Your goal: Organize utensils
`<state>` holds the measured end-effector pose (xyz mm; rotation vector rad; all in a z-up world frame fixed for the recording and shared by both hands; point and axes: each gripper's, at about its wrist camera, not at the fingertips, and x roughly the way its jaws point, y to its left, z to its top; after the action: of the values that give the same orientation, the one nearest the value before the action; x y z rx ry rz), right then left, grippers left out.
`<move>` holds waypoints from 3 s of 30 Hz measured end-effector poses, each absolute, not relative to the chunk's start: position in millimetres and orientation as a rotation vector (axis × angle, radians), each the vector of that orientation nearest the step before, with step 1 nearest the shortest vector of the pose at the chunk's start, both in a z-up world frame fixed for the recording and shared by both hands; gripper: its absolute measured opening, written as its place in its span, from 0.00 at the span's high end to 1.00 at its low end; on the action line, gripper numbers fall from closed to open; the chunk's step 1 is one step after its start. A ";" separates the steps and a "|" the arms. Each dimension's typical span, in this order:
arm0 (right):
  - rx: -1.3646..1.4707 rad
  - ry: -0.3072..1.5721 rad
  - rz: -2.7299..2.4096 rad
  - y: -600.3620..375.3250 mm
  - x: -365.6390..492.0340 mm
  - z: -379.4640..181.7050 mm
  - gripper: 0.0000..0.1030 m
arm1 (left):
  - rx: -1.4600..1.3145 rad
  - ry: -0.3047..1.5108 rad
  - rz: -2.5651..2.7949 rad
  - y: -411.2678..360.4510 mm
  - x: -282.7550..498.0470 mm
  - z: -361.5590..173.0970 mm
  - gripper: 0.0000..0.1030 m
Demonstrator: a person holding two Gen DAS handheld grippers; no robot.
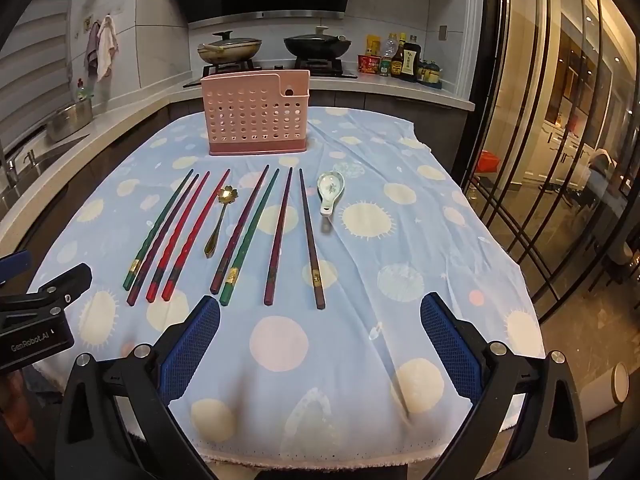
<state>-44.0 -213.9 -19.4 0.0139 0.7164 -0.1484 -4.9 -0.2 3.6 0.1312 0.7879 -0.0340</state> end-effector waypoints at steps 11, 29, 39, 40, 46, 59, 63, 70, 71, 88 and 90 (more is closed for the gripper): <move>0.021 0.719 -0.149 -213.3 -43.3 -19.2 0.07 | 0.139 0.790 -0.031 -3.3 -4.2 -0.4 0.07; 0.020 0.722 -0.146 -213.2 -43.5 -19.2 0.07 | 0.138 0.801 -0.027 -2.4 -2.9 -6.3 0.07; 0.020 0.722 -0.146 -213.0 -43.5 -19.5 0.07 | 0.137 0.801 -0.028 -2.3 -2.6 -5.2 0.07; 0.020 0.722 -0.146 -212.8 -43.7 -19.6 0.07 | 0.137 0.801 -0.028 -2.2 -2.6 -5.5 0.07; 0.019 0.723 -0.145 -212.9 -43.9 -20.1 0.07 | 0.138 0.801 -0.028 -2.4 -2.5 -5.4 0.07; 0.020 0.724 -0.144 -213.3 -43.8 -20.2 0.07 | 0.138 0.801 -0.028 -2.4 -2.6 -5.6 0.07; 0.019 0.723 -0.144 -213.1 -43.9 -20.3 0.07 | 0.138 0.802 -0.028 -2.8 -2.5 -5.6 0.07; 0.020 0.723 -0.144 -213.1 -44.0 -20.3 0.07 | 0.139 0.802 -0.028 -2.4 -2.3 -5.5 0.07; 0.020 0.724 -0.144 -213.2 -44.0 -20.3 0.07 | 0.139 0.802 -0.028 -2.4 -2.3 -5.5 0.07; 0.021 0.725 -0.144 -213.7 -43.6 -20.3 0.07 | 0.139 0.808 -0.047 -2.3 -1.0 -8.2 0.07; 0.021 0.726 -0.144 -213.4 -43.8 -20.4 0.07 | 0.141 0.808 -0.048 -3.3 -1.3 -8.5 0.07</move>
<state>-43.8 -213.4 -20.4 0.0206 0.7256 -0.1438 -1.3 -3.3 -8.5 0.1413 0.8082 -0.0476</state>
